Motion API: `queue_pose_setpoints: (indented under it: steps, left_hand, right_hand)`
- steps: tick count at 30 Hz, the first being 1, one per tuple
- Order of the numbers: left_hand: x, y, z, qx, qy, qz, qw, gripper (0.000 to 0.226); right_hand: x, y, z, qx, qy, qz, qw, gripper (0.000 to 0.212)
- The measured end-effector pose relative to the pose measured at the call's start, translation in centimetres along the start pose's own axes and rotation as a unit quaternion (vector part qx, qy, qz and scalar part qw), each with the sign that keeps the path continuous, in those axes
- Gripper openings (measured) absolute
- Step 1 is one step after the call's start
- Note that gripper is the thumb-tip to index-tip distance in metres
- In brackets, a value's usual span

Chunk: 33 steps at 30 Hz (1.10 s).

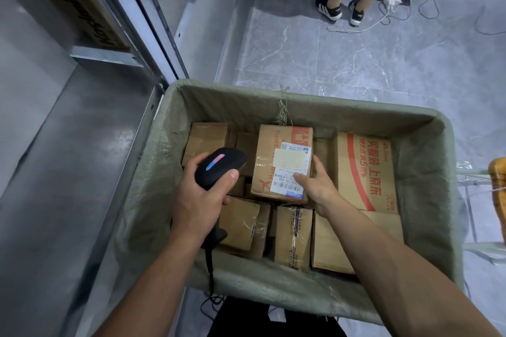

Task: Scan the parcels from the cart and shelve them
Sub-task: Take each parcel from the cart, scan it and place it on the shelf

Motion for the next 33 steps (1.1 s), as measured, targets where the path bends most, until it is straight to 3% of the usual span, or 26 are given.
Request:
queue_pose_setpoints:
  steps: [17, 27, 33]
  left_hand:
    - [0.2, 0.9, 0.2, -0.027, -0.020, -0.026, 0.999, 0.049]
    - [0.5, 1.5, 4.3, 0.031, -0.038, -0.018, 0.999, 0.053]
    - [1.5, 1.1, 10.9, 0.108, -0.069, 0.006, 0.992, 0.047]
  right_hand:
    - [-0.5, -1.7, -1.4, -0.003, -0.011, -0.091, 0.996, 0.073]
    - [-0.5, -1.1, 3.0, -0.030, 0.071, -0.070, 0.995, 0.081]
    - [-2.0, 0.1, 7.2, -0.087, 0.123, -0.065, 0.986, 0.082]
Point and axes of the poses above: each hand's wrist, its own z-axis away from the middle knuckle, its own y-axis out of the back of the hand, x = y × z, the point moved 2 cm from there along -z, towards the middle knuckle, and after that the axes turned 13 degrees about -z, right-handed, at the moved point
